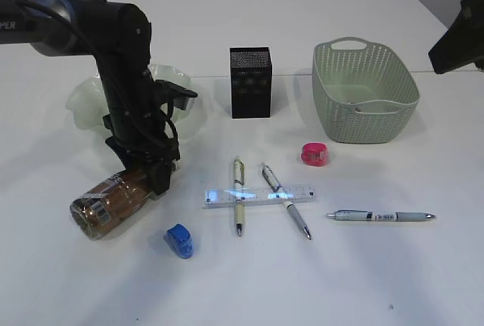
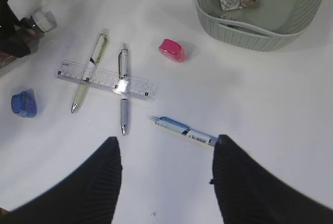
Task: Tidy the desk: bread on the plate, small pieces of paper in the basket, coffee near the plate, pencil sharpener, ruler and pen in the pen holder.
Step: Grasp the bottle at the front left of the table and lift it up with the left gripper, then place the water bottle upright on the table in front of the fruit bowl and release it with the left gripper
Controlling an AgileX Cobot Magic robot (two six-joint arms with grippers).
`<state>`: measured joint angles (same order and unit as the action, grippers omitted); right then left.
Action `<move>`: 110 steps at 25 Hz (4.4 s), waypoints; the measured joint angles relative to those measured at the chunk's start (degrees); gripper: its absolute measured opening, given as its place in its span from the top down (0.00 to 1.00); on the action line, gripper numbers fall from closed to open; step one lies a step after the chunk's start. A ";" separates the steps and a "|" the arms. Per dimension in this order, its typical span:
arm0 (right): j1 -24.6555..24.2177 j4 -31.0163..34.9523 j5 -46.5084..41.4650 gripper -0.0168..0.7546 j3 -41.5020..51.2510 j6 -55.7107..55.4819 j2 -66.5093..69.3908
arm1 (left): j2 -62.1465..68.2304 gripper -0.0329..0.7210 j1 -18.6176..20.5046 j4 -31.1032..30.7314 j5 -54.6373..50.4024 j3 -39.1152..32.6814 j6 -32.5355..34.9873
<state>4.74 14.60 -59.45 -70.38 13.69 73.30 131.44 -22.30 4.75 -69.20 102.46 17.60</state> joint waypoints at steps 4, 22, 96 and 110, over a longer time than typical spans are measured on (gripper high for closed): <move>0.00 0.08 0.00 0.40 0.00 0.00 0.00 | 0.10 0.39 0.00 0.00 0.00 0.00 0.00; 0.00 0.35 0.00 0.40 0.00 0.23 0.00 | 0.10 0.58 0.00 0.71 -0.09 0.00 -0.93; 0.00 1.43 -0.10 0.40 0.00 0.33 0.00 | -44.44 0.59 7.88 6.01 102.04 -67.52 -15.80; 0.00 2.43 -0.10 0.40 0.00 0.33 0.00 | -34.76 0.59 7.88 -1.65 123.66 -74.44 -22.63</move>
<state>4.74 17.02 -59.55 -70.38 14.02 73.30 96.68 -14.43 3.10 54.46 28.02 -5.02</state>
